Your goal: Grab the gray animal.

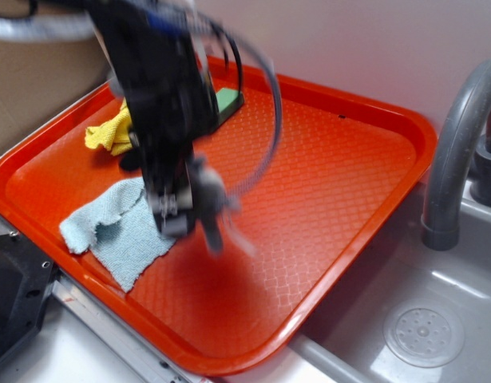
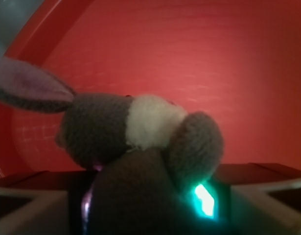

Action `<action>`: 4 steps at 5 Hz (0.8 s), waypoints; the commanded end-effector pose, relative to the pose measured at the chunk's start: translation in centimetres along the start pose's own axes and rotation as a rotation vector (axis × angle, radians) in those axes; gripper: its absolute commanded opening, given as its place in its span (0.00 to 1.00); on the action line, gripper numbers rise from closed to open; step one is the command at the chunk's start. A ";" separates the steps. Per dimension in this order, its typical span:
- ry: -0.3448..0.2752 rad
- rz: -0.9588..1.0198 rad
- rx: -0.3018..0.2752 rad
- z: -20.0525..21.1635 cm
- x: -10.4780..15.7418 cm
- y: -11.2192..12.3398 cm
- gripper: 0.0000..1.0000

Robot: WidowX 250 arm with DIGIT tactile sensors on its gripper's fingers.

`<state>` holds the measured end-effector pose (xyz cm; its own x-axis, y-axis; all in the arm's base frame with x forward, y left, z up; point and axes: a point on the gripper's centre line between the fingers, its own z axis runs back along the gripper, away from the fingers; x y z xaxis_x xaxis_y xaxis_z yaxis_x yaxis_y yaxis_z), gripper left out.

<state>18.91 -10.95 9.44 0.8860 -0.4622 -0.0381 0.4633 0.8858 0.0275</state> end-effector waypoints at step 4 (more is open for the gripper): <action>-0.265 0.748 0.118 10.7 -2.8 5.0 0.00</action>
